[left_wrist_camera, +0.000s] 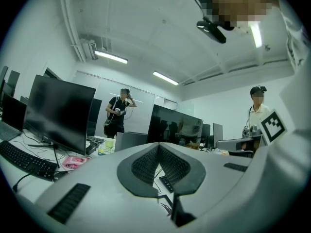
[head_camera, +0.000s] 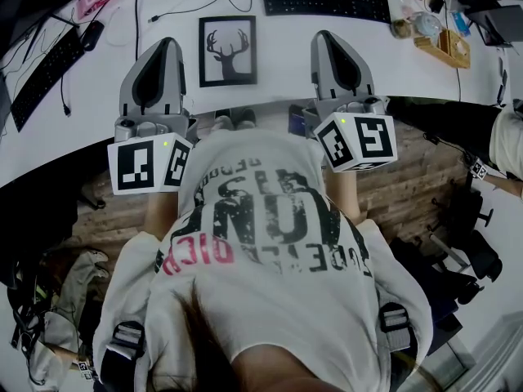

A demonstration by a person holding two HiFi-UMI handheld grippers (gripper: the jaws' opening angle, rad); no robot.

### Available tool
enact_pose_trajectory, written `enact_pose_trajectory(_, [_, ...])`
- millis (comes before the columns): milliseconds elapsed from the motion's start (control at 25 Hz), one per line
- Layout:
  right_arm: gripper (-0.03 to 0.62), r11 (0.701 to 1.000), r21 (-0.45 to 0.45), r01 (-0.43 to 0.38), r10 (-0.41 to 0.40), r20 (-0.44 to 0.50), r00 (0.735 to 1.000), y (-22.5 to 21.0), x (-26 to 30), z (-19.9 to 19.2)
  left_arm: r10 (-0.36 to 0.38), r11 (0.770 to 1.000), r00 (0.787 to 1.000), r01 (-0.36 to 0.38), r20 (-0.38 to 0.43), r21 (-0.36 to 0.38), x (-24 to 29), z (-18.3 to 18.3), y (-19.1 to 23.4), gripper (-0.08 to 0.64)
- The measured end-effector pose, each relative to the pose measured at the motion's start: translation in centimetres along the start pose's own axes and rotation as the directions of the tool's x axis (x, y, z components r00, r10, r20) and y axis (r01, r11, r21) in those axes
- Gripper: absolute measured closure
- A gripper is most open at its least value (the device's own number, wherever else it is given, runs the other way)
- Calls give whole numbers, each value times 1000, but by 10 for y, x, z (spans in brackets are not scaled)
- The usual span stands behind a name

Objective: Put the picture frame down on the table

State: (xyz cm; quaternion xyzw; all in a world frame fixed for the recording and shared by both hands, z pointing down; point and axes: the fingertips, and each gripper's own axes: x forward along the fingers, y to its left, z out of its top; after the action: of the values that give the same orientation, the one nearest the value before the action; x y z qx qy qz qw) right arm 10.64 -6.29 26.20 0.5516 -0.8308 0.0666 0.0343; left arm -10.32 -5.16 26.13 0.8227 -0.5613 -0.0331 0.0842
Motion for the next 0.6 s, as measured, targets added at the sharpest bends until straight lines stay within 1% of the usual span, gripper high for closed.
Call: enact_pose_trajectory(600, [591, 1000, 7, 1, -1, -16, 1000, -5, 1, -7, 9, 1000, 1000, -9, -20, -5, 2, -9, -1, 558])
